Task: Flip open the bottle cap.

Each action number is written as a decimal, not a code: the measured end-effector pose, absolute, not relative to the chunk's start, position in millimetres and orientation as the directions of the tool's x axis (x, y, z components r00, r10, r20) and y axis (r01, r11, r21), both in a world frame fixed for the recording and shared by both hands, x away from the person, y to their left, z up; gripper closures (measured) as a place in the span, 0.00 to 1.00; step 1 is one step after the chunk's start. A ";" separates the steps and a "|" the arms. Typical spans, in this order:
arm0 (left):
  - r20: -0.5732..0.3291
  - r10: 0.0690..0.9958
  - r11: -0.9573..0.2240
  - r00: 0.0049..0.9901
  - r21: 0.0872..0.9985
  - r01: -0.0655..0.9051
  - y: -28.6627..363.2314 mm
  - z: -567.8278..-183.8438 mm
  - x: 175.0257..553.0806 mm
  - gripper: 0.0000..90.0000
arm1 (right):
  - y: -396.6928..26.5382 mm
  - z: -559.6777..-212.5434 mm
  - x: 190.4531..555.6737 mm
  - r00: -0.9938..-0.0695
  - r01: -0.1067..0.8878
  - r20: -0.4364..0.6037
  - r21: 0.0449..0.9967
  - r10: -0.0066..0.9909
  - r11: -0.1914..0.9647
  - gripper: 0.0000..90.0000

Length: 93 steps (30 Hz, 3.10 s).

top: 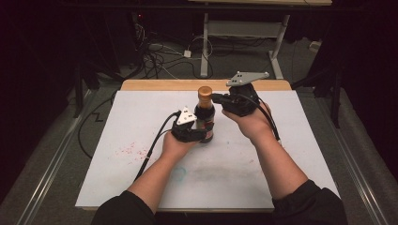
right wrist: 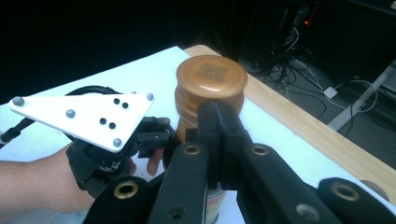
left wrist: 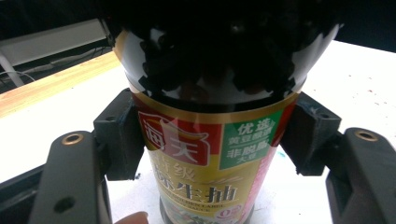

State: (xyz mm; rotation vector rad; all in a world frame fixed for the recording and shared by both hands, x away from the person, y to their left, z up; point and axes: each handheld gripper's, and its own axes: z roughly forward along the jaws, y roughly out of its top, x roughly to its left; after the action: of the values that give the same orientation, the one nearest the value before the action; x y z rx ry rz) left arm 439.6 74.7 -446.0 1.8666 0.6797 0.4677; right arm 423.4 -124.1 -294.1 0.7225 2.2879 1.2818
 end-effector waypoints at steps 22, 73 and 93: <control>0.071 0.639 -0.346 0.766 0.916 0.203 66.6 -444.0 437.0 0.34 | -118.6 -262.6 422.4 -0.775 0.211 -0.082 0.901 0.626 0.379 1.00; 0.029 0.645 -0.305 0.764 0.926 0.223 73.1 -447.1 438.4 0.33 | -121.1 -287.3 421.2 -0.784 0.257 -0.131 0.821 0.607 0.509 1.00; 0.025 0.649 -0.299 0.761 0.927 0.225 73.1 -447.5 438.4 0.33 | -119.9 -286.2 422.2 -0.780 0.261 -0.123 0.827 0.614 0.498 1.00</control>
State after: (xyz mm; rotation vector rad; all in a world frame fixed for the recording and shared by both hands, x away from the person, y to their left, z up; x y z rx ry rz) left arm 438.4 73.1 -447.5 1.8691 0.6708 0.4867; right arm 422.2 -119.9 -286.2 0.7255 2.3424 1.1934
